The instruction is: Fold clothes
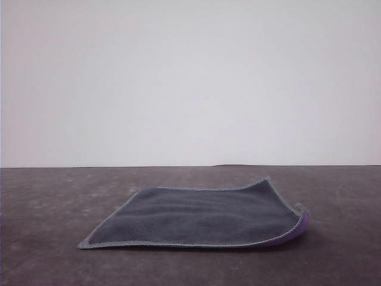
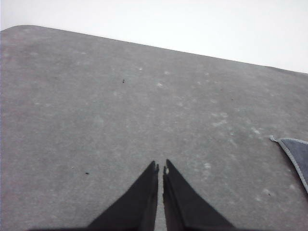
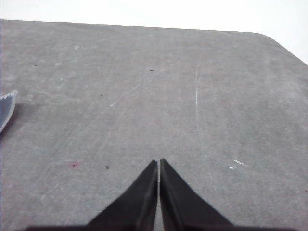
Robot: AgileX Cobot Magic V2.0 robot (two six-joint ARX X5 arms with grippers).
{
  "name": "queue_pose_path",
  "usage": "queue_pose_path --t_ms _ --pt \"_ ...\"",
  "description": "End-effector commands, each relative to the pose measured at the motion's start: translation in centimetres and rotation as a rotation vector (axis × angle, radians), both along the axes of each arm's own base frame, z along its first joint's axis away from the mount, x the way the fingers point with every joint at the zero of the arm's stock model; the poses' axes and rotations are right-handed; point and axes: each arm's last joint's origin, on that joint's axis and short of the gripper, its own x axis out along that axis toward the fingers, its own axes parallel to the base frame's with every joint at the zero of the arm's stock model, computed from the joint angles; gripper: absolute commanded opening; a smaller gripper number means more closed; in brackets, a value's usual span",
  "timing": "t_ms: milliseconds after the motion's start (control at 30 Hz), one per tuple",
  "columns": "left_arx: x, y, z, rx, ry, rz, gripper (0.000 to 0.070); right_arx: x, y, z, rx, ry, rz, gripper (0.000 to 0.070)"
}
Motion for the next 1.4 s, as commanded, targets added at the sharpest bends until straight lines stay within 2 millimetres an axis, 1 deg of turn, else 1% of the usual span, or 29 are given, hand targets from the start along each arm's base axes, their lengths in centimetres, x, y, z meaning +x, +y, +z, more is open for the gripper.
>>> queue_pose_path --t_ms 0,800,1100,1233,1367 --pt "0.1 0.0 -0.7 -0.005 0.020 0.003 0.0004 0.0 0.0 -0.1 0.016 -0.007 -0.009 0.0000" --pt "0.1 0.0 -0.7 -0.005 0.019 0.003 0.0004 0.1 0.0 0.0 0.020 -0.022 -0.008 0.0000" --pt "0.1 0.0 -0.7 -0.045 0.026 0.002 0.0004 0.1 0.0 0.2 0.113 -0.038 -0.010 0.0000" --pt "0.0 -0.1 0.1 -0.069 0.007 -0.022 0.0005 0.0 0.3 0.7 0.178 -0.052 0.069 0.0000" --pt "0.0 -0.1 1.6 -0.085 0.001 -0.022 0.0006 0.0 0.3 2.0 0.229 -0.072 0.062 0.0000"
